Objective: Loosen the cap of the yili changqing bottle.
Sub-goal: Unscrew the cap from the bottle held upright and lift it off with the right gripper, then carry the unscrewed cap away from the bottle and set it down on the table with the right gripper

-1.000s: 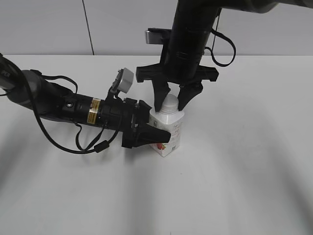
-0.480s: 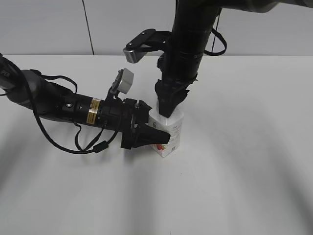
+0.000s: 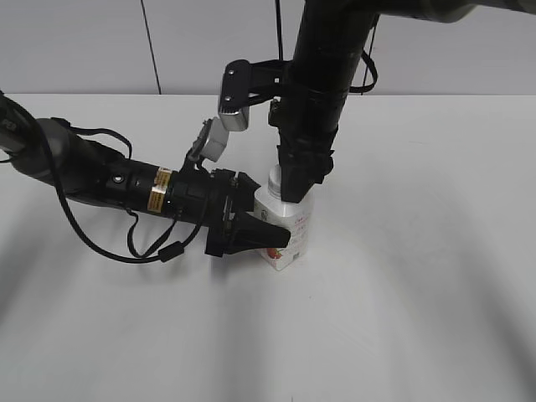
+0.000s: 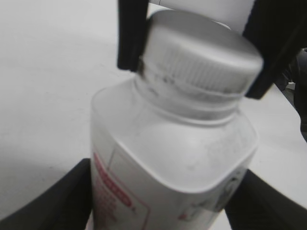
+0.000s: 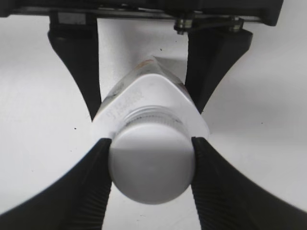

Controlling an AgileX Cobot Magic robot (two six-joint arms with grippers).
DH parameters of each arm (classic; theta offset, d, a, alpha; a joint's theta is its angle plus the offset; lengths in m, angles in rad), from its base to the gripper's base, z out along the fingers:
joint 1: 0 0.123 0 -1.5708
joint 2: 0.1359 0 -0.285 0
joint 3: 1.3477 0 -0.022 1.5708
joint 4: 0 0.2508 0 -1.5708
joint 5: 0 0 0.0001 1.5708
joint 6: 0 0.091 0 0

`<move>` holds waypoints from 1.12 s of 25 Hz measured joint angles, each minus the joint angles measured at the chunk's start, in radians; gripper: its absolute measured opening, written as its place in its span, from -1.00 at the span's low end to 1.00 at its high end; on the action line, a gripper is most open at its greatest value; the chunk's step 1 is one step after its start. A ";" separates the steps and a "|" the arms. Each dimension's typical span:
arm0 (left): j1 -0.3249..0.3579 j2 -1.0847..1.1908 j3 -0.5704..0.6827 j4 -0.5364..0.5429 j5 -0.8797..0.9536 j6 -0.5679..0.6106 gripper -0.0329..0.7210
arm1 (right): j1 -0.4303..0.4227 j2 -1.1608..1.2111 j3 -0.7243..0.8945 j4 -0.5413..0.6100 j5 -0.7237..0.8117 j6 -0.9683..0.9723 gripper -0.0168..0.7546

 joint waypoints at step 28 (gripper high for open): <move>0.001 -0.001 -0.001 0.018 -0.011 -0.008 0.36 | -0.025 -0.112 0.004 -0.050 0.002 0.255 0.06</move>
